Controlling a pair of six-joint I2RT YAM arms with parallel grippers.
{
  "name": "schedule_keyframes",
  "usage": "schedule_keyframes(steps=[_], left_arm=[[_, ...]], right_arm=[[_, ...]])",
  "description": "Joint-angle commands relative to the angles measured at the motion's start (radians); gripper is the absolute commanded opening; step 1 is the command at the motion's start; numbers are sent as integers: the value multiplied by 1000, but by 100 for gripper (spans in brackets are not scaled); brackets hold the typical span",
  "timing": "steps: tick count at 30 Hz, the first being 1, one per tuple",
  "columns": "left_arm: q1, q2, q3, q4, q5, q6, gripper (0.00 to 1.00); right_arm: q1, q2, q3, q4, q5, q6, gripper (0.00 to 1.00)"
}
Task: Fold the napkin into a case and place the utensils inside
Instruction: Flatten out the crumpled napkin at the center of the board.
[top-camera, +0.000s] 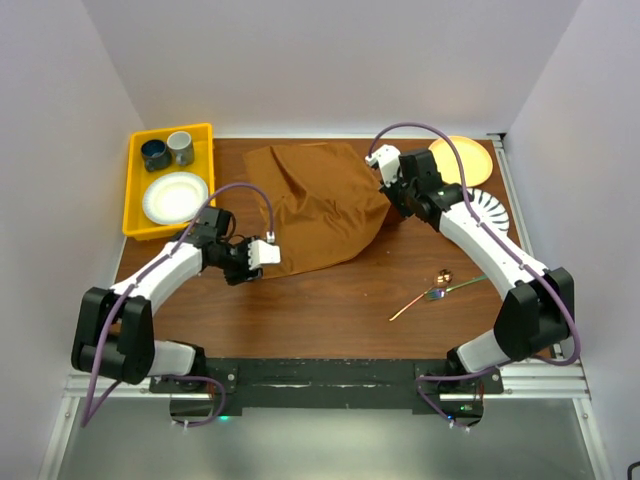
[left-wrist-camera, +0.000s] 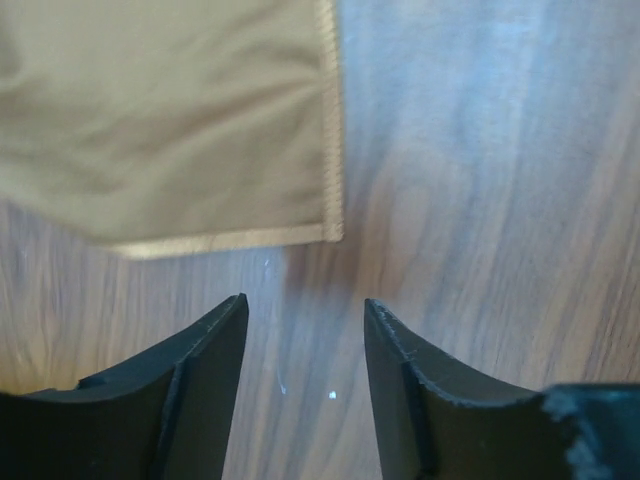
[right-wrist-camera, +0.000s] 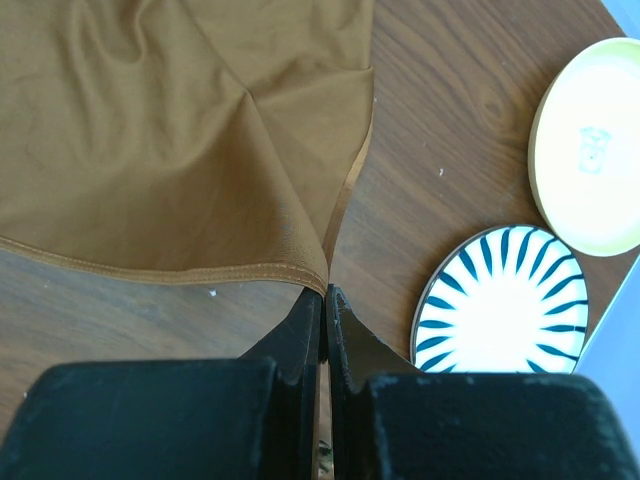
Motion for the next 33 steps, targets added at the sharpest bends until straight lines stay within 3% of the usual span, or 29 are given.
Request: schedule_keyframes(steps=[1, 8, 15, 17, 19, 24, 29, 33], left_arm=[[-20, -5, -11, 32, 109, 164, 56], [-72, 136, 70, -16, 109, 273, 54], [-106, 288, 132, -7, 29, 239, 50], [-106, 335, 155, -26, -11, 236, 44], [-104, 366, 172, -47, -66, 236, 21], [-104, 372, 178, -50, -77, 219, 0], [-81, 281, 277, -80, 3, 83, 0], [-16, 141, 479, -98, 81, -93, 0]], right_arm=[[-6, -15, -7, 28, -2, 11, 0], [-6, -9, 7, 17, -8, 17, 0], [-6, -4, 14, 22, -18, 19, 0], [-6, -1, 20, 22, -19, 17, 0], [-6, 0, 25, 23, -15, 13, 0], [-6, 2, 31, 20, -15, 17, 0], [-11, -6, 82, -4, -10, 10, 0], [-18, -35, 227, -56, 8, -18, 0]])
